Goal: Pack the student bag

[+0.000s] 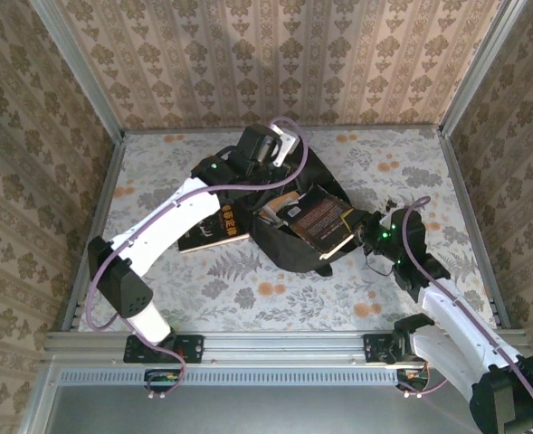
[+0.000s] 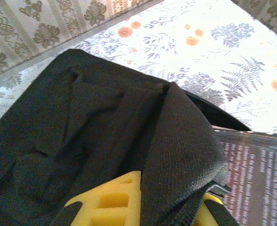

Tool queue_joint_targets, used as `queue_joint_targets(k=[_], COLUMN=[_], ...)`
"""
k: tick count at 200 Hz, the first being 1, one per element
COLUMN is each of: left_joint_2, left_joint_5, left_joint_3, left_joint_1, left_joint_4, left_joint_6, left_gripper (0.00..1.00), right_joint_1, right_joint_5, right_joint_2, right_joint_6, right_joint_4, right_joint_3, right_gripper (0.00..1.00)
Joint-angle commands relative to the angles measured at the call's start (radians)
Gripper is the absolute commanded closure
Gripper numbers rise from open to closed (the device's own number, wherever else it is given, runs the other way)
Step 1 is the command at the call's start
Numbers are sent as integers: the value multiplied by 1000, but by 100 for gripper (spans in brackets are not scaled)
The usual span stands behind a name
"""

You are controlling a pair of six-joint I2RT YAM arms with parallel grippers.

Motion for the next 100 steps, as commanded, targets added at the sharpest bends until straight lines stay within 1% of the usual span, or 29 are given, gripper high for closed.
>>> queue_joint_targets(k=[1,21,35,79,100], left_joint_2=[-70,-68,-67,-65,-64], left_joint_5=[66,45,20,3,-4], left_joint_3=[-5,-3,1,7,16], left_joint_1=[-1,-1,2,24,35], left_joint_4=[98,92,89,95,95], left_joint_6=[-58,-61,-65,-99,-107], left_gripper=[100,100,100,100,100], right_joint_1=[-5,-2,-2,-4,-5], right_joint_5=[-34,-51,-52,-13,-15], right_joint_2=[22,56,53,-88,-124], right_joint_6=[149,177,190,199,221], right_joint_4=[194,227,235,139,130], right_joint_3=[-25,-40,-63,-157,-191], right_gripper=[100,100,100,100,100])
